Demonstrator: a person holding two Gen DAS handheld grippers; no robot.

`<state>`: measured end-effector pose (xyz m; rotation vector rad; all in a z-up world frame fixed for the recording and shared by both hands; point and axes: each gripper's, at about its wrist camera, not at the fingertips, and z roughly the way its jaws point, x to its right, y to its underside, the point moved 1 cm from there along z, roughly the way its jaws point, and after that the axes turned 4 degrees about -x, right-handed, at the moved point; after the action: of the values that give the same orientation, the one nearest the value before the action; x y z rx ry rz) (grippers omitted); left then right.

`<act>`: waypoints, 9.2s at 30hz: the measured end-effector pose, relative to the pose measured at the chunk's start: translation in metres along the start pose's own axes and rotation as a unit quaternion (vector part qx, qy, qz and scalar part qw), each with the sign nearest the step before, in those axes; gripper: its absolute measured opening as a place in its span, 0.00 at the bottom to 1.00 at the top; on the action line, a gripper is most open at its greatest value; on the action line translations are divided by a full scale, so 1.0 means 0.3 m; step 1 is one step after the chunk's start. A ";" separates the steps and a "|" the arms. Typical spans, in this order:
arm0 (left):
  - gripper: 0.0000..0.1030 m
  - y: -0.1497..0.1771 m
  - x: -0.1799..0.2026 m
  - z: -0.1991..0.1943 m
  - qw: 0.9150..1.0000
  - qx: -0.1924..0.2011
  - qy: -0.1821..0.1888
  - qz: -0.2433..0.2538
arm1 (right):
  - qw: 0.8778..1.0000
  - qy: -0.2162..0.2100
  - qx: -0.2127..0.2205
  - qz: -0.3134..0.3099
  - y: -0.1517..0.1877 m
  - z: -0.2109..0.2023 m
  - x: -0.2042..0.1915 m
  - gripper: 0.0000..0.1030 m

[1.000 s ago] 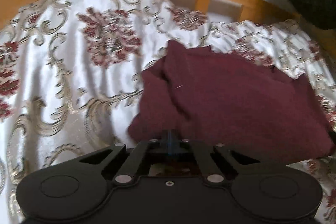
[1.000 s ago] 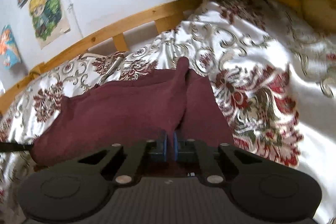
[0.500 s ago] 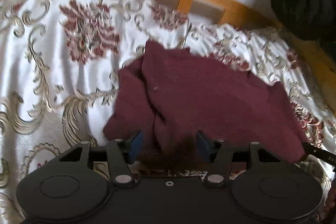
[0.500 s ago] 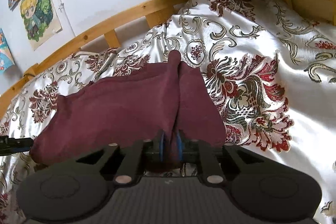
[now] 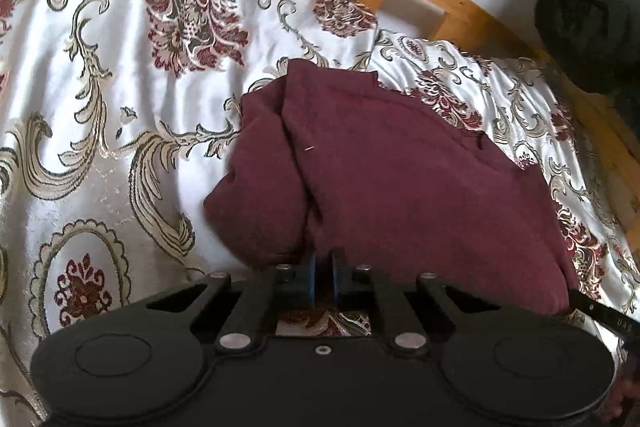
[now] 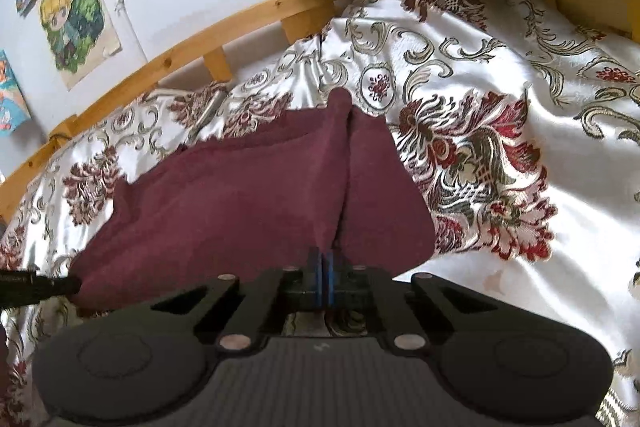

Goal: Fold small clothes

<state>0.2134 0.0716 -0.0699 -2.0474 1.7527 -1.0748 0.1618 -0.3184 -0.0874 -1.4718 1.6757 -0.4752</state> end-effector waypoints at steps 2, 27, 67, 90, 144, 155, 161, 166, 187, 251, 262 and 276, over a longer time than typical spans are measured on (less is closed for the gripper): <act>0.16 -0.003 0.003 0.008 1.000 -0.004 -0.008 0.000 | 1.000 -0.002 0.002 0.008 -0.007 0.000 0.007 0.03; 0.99 -0.097 -0.110 0.093 1.000 0.025 -0.013 -0.007 | 0.988 0.030 0.062 -0.136 -0.007 0.134 -0.318 1.00; 0.99 -0.134 -0.045 0.170 0.997 -0.024 -0.050 0.060 | 0.981 0.043 0.029 -0.185 0.078 0.231 -0.373 1.00; 0.22 -0.150 0.131 0.121 0.990 -0.023 -0.119 0.073 | 0.981 0.024 0.068 -0.182 0.016 0.107 -0.363 1.00; 0.99 0.113 0.673 0.101 0.962 0.003 -0.091 0.257 | 0.968 0.142 0.031 -0.203 -0.048 -0.021 0.045 1.00; 0.99 0.119 0.614 0.118 0.951 0.006 -0.086 0.297 | 0.987 -0.059 0.011 -0.152 -0.173 -0.062 -0.052 1.00; 0.91 0.108 0.560 0.088 0.951 0.036 -0.068 0.301 | 0.985 -0.142 -0.081 -0.050 -0.305 0.148 -0.115 1.00; 0.82 0.106 0.544 0.080 0.939 0.063 -0.041 0.335 | 0.982 -0.153 -0.102 -0.041 -0.364 0.304 -0.207 0.99; 0.21 0.137 0.653 0.104 0.927 0.068 0.021 0.369 | 0.994 -0.102 -0.015 -0.032 -0.434 0.310 -0.205 0.13; 0.99 0.155 0.433 0.197 0.998 -0.062 0.021 -0.009 | 0.998 -0.044 0.041 0.011 -0.058 -0.020 0.096 0.31; 0.99 0.158 0.463 0.210 0.998 -0.066 0.006 -0.002 | 0.997 -0.022 0.053 0.046 -0.049 -0.044 0.115 0.10; 0.99 0.257 0.558 0.231 0.991 -0.094 0.012 0.098 | 0.996 0.020 0.035 0.078 -0.035 -0.053 0.163 0.09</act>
<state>0.2026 -0.1220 -0.1032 -1.9190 2.0891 -0.9108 0.1578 -0.3707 -0.0867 -1.2771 1.7719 -0.4758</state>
